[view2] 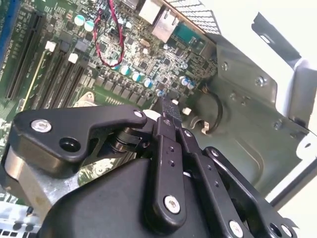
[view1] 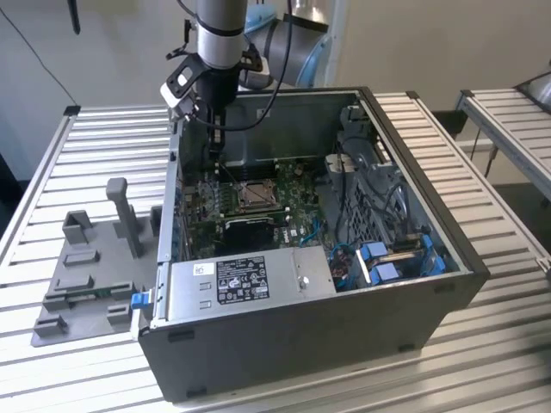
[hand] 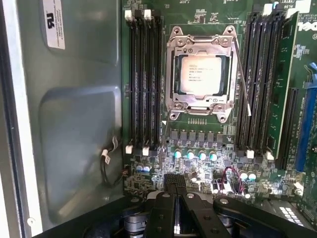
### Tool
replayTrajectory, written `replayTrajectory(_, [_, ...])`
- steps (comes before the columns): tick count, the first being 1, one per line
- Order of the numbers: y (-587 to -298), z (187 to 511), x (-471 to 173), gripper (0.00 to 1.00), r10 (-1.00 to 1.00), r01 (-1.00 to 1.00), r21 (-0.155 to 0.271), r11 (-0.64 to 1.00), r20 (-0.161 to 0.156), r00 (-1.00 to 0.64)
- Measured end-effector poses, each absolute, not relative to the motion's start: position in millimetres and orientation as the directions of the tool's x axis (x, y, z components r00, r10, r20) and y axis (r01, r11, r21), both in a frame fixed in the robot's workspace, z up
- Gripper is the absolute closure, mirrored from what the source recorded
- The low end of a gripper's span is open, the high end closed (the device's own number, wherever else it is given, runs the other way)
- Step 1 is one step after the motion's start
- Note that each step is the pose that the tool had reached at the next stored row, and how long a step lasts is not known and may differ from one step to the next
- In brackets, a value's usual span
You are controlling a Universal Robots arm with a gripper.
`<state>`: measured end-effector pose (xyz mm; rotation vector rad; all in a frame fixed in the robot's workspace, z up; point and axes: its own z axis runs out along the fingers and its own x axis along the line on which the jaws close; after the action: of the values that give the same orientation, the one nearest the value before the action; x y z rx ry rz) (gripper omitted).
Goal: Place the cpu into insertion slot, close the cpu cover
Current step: 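Close the cpu cover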
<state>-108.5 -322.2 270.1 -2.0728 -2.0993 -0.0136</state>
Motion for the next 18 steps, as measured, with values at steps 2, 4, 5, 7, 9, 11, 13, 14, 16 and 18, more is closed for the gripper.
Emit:
replayTrajectory(2, [-322.2,269.9,-110.3,0.89,0.989,0.991,-0.132,0.022,0.148,-0.003])
replayTrajectory(4, [-322.0,269.7,-110.9,0.89,0.987,0.990,-0.138,0.024,0.160,-0.002])
replayTrajectory(5, [-321.6,269.2,-111.0,0.89,0.987,0.990,-0.138,0.024,0.163,-0.002])
replayTrajectory(7, [-321.4,267.7,-111.0,0.89,0.986,0.990,-0.138,0.025,0.165,-0.002])
replayTrajectory(9, [-320.6,264.6,-111.0,0.89,0.986,0.990,-0.139,0.025,0.165,-0.002])
replayTrajectory(11, [-318.6,262.7,-111.1,0.89,0.986,0.990,-0.139,0.025,0.165,-0.002])
replayTrajectory(13, [-317.0,260.5,-111.7,0.89,0.986,0.990,-0.138,0.025,0.165,-0.002])
replayTrajectory(14, [-316.4,258.7,-112.3,0.89,0.986,0.990,-0.139,0.025,0.165,-0.002])
replayTrajectory(16, [-315.6,255.6,-114.3,0.89,0.986,0.990,-0.139,0.026,0.165,-0.003])
replayTrajectory(18, [-315.2,254.1,-114.9,0.89,0.986,0.990,-0.139,0.027,0.165,-0.003])
